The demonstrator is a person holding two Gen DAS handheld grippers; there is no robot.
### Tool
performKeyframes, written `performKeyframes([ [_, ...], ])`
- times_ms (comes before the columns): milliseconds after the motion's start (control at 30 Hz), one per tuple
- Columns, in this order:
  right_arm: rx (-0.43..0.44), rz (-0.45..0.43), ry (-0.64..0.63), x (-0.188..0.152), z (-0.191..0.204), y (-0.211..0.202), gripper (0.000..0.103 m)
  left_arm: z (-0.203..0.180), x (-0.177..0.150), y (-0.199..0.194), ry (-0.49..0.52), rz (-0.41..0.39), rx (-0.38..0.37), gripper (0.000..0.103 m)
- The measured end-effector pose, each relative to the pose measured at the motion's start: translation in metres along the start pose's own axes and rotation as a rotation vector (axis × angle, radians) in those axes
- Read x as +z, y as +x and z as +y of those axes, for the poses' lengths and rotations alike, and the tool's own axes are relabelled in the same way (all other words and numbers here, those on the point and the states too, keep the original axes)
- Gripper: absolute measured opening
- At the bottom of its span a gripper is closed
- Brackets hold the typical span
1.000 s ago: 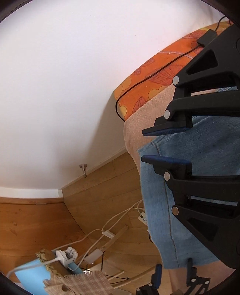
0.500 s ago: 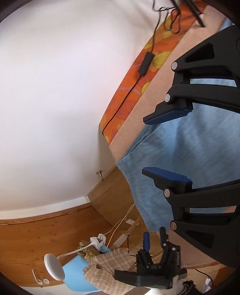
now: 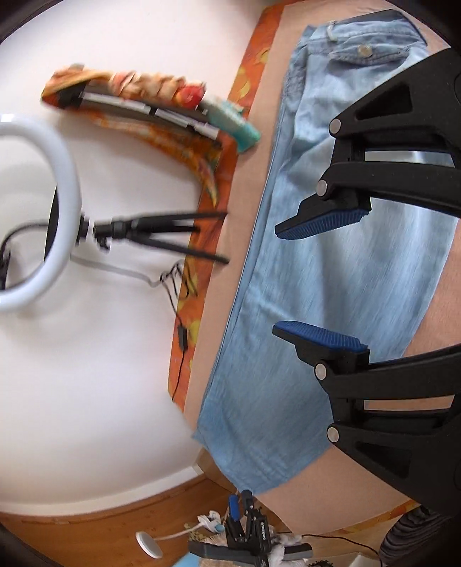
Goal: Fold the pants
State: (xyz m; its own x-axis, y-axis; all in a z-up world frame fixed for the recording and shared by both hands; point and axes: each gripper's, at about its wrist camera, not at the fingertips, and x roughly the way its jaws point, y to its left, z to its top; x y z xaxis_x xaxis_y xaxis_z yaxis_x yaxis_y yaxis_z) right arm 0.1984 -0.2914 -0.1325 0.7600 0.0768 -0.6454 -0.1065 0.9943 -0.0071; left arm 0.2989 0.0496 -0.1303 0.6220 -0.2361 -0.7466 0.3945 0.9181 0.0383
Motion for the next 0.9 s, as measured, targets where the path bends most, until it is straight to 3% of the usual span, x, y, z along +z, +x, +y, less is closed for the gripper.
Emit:
performKeyframes([
  [200,-0.159,0.034,0.05,-0.01,-0.113,-0.013,0.052,-0.056,0.02,0.014,0.047,0.015,-0.095,0.054],
  [333,-0.156,0.088,-0.021,-0.009,-0.156,0.002,0.054,-0.102,0.028,0.031,0.121,0.038,-0.145,0.054],
  [433,-0.167,0.146,-0.137,-0.01,-0.166,0.024,0.057,-0.13,0.032,0.044,0.151,0.062,-0.193,0.054],
  [533,-0.108,0.192,-0.218,-0.008,-0.169,0.045,0.058,-0.148,0.033,0.056,0.181,0.085,-0.212,0.054],
  [667,-0.035,0.256,-0.345,-0.009,-0.156,0.078,0.076,-0.158,0.032,0.073,0.19,0.12,-0.202,0.054],
  [900,0.022,0.338,-0.433,-0.021,-0.154,0.117,0.075,-0.155,0.028,0.088,0.182,0.162,-0.177,0.054],
])
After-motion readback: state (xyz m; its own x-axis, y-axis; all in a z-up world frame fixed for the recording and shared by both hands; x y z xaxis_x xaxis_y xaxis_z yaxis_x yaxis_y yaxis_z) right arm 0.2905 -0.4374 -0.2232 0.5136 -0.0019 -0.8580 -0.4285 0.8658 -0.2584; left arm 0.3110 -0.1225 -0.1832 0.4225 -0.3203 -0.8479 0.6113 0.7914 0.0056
